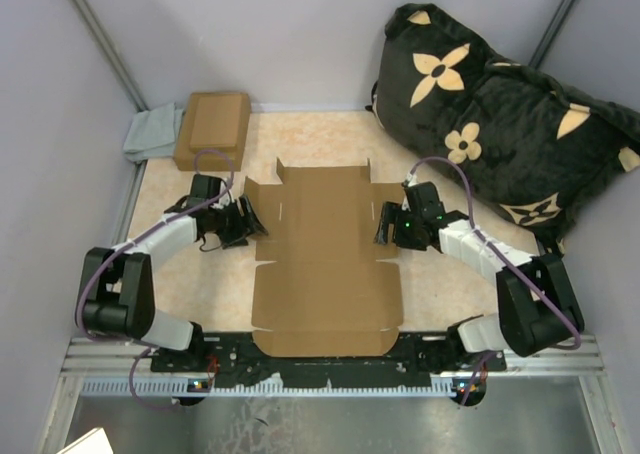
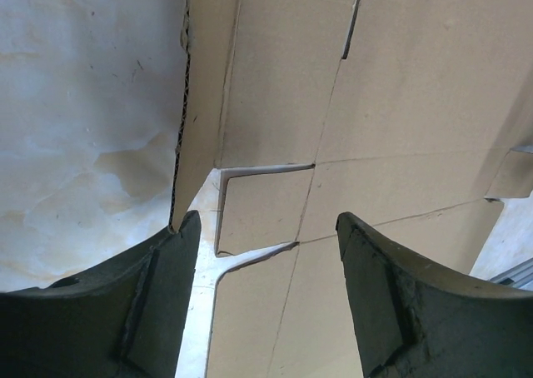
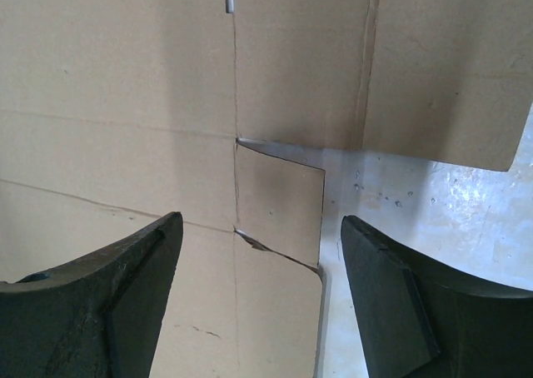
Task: Fold the paper box
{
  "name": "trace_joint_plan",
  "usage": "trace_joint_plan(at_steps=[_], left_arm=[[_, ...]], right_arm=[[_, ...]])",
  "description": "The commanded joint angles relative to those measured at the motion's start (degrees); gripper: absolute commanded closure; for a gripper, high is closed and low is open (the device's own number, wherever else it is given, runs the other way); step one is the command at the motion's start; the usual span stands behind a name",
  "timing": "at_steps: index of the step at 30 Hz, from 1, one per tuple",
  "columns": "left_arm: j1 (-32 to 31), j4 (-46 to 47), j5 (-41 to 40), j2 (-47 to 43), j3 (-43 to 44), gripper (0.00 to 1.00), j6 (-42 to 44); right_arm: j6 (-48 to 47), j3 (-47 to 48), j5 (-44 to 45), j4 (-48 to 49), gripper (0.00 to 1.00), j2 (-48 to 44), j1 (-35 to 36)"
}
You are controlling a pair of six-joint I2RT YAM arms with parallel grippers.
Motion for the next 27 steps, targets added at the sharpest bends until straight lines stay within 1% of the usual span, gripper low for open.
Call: trace_joint_plan(at_steps=[1, 8, 18, 27], left_arm=[[-0.3, 0.9, 1.0, 1.0, -0.6, 0.28, 0.4], [-1.3, 0.2, -0.3, 2.4, -1.1, 0.29, 0.8], [-4.6, 0.1, -2.8, 6.2, 0.3, 0.30, 0.3], [-5.2, -2.2, -0.8, 1.7, 3.0, 0.35, -0.3]], right_arm=[[0.2, -0.3, -0.9, 2.9, 0.23, 1.1, -0.3], [0.1, -0.2, -1.6, 3.6, 0.23, 2.3, -0.4], [-0.3, 0.2, -3.4, 4.1, 0.25, 2.9, -0.4], [-0.8, 0.9, -5.9, 4.3, 0.27, 2.3, -0.4]])
